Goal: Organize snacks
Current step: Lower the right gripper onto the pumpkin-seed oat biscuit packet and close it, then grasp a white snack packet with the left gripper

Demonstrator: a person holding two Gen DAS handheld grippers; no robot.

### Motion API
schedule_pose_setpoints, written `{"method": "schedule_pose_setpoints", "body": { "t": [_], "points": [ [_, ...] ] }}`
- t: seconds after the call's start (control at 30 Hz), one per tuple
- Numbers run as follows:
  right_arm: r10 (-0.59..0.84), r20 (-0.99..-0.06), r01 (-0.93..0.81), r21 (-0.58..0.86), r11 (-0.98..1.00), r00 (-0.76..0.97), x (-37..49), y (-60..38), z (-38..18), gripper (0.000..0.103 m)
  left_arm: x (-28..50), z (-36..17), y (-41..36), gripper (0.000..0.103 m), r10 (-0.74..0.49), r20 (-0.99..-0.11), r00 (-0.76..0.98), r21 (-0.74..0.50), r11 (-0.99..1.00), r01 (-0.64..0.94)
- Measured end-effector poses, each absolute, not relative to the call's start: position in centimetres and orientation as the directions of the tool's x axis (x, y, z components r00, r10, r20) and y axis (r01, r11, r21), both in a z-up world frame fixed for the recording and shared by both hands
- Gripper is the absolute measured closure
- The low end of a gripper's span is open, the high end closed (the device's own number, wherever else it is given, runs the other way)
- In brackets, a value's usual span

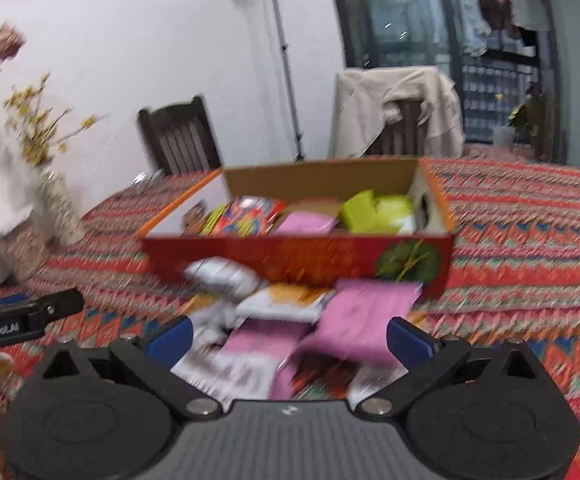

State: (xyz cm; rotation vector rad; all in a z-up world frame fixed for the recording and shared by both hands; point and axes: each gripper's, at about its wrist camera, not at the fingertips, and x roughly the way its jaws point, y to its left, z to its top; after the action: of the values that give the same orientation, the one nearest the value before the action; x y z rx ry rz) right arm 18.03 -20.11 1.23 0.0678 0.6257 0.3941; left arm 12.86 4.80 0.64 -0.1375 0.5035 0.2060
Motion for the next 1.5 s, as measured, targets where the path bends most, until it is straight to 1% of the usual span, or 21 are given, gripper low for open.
{"method": "schedule_pose_setpoints", "body": {
  "t": [0.13,0.17,0.2,0.23,0.27,0.33,0.4,0.43,0.5,0.53,0.57,0.6,0.73,0.9,1.03,1.2,1.43,1.5],
  "points": [
    [0.394,-0.605,-0.360,0.184,0.915,0.692,16.8,-17.9,-0.2,0.000,11.5,-1.1,5.7,0.000,0.172,-0.512,0.842,-0.083,0.965,-0.248],
    [0.398,-0.611,-0.364,0.187,0.912,0.684,16.5,-17.5,-0.6,0.002,11.3,-1.5,5.9,0.000,0.179,-0.515,0.838,-0.077,0.964,-0.253],
    [0.404,-0.615,-0.371,0.188,0.909,0.678,16.2,-17.1,-0.8,0.009,11.1,-1.8,6.0,0.000,0.181,-0.517,0.837,-0.075,0.964,-0.255],
    [0.411,-0.617,-0.380,0.190,0.905,0.671,15.8,-16.8,-0.9,0.013,10.9,-2.0,6.1,0.000,0.181,-0.522,0.834,-0.074,0.964,-0.255],
    [0.413,-0.620,-0.381,0.193,0.904,0.667,15.4,-16.6,-1.0,0.021,10.8,-2.1,6.2,0.000,0.176,-0.528,0.831,-0.078,0.964,-0.253],
    [0.413,-0.626,-0.380,0.194,0.904,0.662,15.0,-16.4,-1.2,0.028,10.4,-2.2,6.4,0.000,0.154,-0.531,0.833,-0.089,0.968,-0.235],
    [0.407,-0.632,-0.378,0.188,0.906,0.660,14.6,-16.2,-1.4,0.042,10.0,-2.3,6.4,0.000,0.148,-0.525,0.838,-0.089,0.970,-0.227],
    [0.409,-0.637,-0.381,0.191,0.905,0.653,14.6,-16.2,-1.6,0.043,9.9,-2.3,6.3,0.000,0.144,-0.524,0.840,-0.094,0.970,-0.225],
    [0.417,-0.639,-0.384,0.199,0.902,0.647,14.5,-16.5,-1.9,0.049,9.7,-2.4,6.1,0.000,0.133,-0.528,0.839,-0.100,0.971,-0.217],
    [0.423,-0.632,-0.388,0.203,0.899,0.649,14.4,-16.8,-1.8,0.051,9.7,-2.4,6.0,0.000,0.126,-0.529,0.839,-0.101,0.972,-0.210],
    [0.436,-0.618,-0.396,0.211,0.894,0.654,14.2,-17.0,-1.7,0.059,9.5,-2.4,5.8,0.000,0.120,-0.529,0.840,-0.103,0.974,-0.204],
    [0.445,-0.609,-0.402,0.217,0.890,0.657,13.9,-17.3,-1.6,0.065,9.4,-2.4,5.6,0.000,0.116,-0.530,0.840,-0.106,0.974,-0.202],
    [0.438,-0.566,-0.385,0.219,0.896,0.698,13.2,-19.0,-0.7,0.065,9.6,-1.9,4.7,0.000,0.082,-0.539,0.839,-0.126,0.976,-0.176],
    [0.388,-0.511,-0.331,0.204,0.921,0.767,12.6,-21.5,0.3,0.065,10.0,-1.6,2.0,0.000,0.030,-0.544,0.838,-0.106,0.989,-0.105],
    [0.350,-0.506,-0.292,0.193,0.937,0.788,12.2,-23.1,-0.2,0.065,10.7,-1.9,-0.4,0.000,-0.014,-0.569,0.823,-0.096,0.994,-0.049],
    [0.345,-0.503,-0.271,0.216,0.938,0.793,11.9,-25.0,-1.0,0.065,12.1,-2.7,-3.3,0.000,-0.066,-0.632,0.772,-0.120,0.993,-0.014],
    [0.348,-0.492,-0.265,0.232,0.936,0.798,11.4,-26.8,-2.0,0.065,13.4,-4.2,-6.1,0.000,-0.009,-0.681,0.732,-0.048,0.998,-0.032],
    [0.353,-0.488,-0.270,0.234,0.934,0.799,11.3,-27.0,-2.1,0.065,13.4,-4.6,-6.6,0.000,0.035,-0.677,0.736,-0.009,0.998,-0.056]
  ]
}}
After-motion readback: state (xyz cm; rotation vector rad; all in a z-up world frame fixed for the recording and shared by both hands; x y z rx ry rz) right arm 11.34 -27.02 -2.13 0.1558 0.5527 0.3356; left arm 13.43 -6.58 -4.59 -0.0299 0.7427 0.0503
